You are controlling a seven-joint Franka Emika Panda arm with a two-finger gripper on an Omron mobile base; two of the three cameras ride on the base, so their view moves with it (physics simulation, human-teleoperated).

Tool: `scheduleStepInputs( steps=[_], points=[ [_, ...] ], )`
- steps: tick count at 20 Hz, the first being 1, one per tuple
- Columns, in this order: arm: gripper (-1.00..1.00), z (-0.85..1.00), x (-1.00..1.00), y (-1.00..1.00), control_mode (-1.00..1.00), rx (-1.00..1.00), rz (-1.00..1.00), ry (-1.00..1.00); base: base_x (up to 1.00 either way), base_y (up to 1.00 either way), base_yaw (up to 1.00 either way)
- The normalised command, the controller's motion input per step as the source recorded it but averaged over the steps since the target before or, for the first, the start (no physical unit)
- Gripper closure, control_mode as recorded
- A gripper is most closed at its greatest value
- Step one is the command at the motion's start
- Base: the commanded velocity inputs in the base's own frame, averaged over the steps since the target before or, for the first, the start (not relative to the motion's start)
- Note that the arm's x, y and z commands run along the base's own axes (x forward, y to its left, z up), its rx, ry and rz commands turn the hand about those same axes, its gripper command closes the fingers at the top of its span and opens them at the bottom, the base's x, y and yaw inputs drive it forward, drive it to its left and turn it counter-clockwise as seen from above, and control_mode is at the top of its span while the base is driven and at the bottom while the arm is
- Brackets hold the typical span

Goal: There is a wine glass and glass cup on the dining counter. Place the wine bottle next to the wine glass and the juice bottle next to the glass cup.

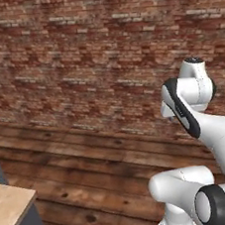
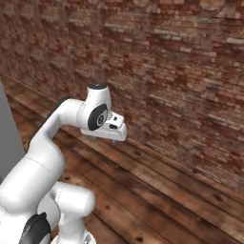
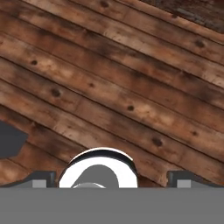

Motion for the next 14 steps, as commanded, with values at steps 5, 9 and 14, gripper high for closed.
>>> scheduleStepInputs(
  steps=[5,9,14],
  points=[
    [-1.0,0.0,0.0,0.0,1.0,0.0,0.0,0.0,0.89,0.17,0.13],
    [-1.0,0.0,0.0,0.0,1.0,0.0,0.0,0.0,0.93,0.15,0.1],
    [-1.0,0.0,0.0,0.0,1.0,0.0,0.0,0.0,0.93,0.14,0.12]
  ],
)
